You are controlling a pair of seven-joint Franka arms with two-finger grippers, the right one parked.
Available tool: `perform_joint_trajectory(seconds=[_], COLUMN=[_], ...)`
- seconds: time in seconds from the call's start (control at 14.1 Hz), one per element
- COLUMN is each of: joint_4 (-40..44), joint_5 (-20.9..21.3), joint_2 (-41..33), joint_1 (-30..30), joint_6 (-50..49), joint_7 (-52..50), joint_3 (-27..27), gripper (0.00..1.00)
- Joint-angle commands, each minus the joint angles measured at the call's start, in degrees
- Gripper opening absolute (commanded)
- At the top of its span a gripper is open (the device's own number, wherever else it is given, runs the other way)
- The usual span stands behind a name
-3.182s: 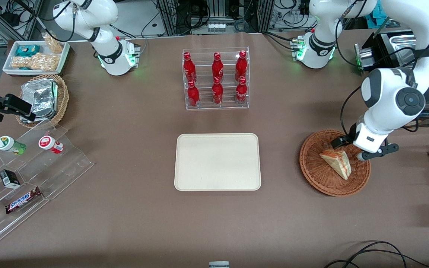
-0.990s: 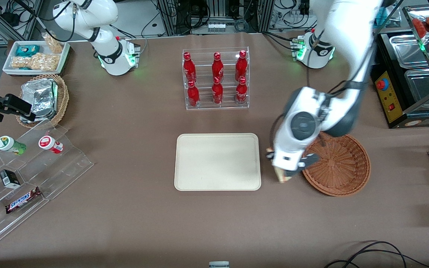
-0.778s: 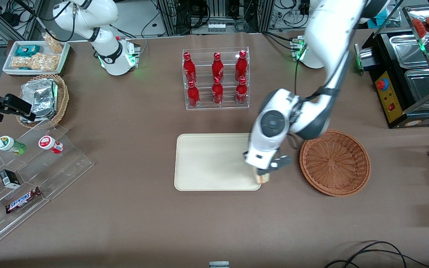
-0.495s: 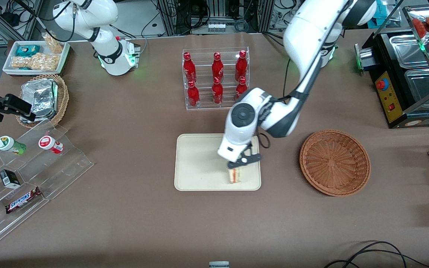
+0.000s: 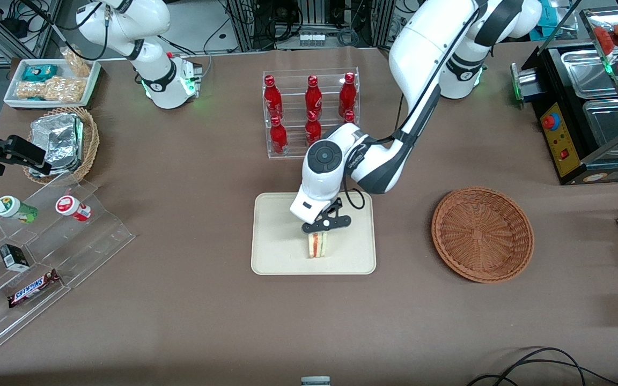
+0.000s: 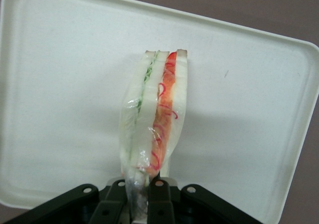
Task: Place sandwich from basket to tray
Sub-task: 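Lower the sandwich onto the tray, open the left gripper, lift away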
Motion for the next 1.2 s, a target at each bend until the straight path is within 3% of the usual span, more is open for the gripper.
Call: perform_joint_trajectory(seconds=[0.0, 0.07, 0.42, 0.85, 1.13], joint_4=[1.77, 1.77, -0.86, -2.01, -2.62], joint_5=[-0.28, -0.2, 0.33, 0.86, 0.68], joint_2=[2.08, 1.73, -6.86, -21.72, -23.58], joint_1=[-1.22, -1.13, -0.52, 1.58, 4.66], joint_6=[1.69, 1.69, -1.72, -21.05, -29.51], joint_7=[-0.54, -0.8, -0.8, -0.01, 0.07], joint_3=[0.63, 0.63, 1.07, 4.67, 5.72], gripper=[0.27, 0.99, 1.0, 1.0, 1.0])
